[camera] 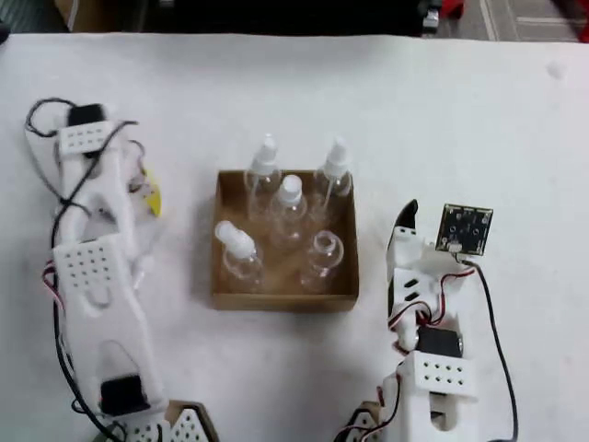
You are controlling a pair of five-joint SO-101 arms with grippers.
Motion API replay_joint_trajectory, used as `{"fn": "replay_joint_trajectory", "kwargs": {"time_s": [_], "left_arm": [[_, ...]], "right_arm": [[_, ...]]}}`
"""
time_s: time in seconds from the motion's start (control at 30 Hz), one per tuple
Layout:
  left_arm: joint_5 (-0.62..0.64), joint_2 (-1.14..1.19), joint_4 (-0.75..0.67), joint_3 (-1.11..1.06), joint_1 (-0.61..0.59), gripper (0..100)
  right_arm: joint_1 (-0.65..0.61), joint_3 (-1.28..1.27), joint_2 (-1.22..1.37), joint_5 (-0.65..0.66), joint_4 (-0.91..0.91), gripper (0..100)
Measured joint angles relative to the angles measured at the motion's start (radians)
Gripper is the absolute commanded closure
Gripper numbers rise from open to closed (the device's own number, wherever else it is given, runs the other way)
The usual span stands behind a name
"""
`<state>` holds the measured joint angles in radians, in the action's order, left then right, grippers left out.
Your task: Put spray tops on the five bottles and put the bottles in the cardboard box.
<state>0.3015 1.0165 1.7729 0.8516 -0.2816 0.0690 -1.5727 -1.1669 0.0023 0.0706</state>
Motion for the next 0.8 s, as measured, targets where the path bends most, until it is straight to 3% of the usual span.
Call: {"fn": "replay_joint_trajectory", "kwargs": {"time_s": [0.3, 0.8], "left_arm": [[-0.074, -0.066, -0.003, -0.110, 0.054, 86], [-0.084, -0.290, -0.002, -0.382, 0.058, 86]], "right_arm": [[0.000, 0.000, 0.000, 0.000, 0.000, 76.5], [0.000, 0.000, 0.000, 0.000, 0.000, 76.5]]}}
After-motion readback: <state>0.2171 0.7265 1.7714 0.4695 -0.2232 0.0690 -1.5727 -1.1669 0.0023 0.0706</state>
